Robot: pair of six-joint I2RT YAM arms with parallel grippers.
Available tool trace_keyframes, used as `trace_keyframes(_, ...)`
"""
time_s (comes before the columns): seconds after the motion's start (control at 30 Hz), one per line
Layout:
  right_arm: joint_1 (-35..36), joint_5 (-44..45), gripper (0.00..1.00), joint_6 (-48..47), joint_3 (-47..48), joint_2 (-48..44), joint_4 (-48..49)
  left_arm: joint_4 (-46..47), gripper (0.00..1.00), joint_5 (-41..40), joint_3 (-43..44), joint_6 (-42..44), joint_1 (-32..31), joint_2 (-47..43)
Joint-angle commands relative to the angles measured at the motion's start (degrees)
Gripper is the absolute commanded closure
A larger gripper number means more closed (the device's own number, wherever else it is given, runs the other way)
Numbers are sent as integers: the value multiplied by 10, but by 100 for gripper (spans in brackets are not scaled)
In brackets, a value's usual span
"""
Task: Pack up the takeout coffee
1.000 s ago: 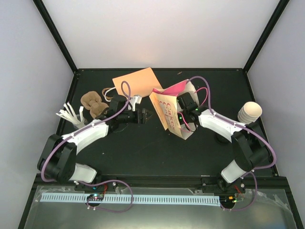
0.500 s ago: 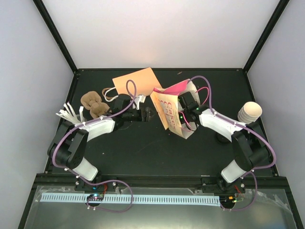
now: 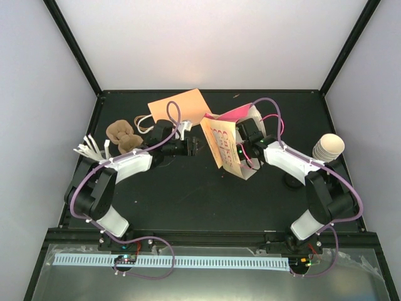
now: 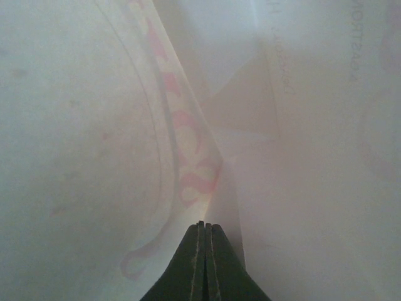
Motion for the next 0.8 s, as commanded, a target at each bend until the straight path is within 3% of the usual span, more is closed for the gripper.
trace_keyframes(0.0,-5,-5,99,-2,16,10,1,-15,37,-13,-4,10,-6,-53)
trace_keyframes(0.57,-6,-15,99,0,28,23,2,-32,35,-73,4,-17,-112,-170)
trace_keyframes(0.77,-6,-6,99,3,32,23,-3,-27,37,-129,13,-21,-204,-202)
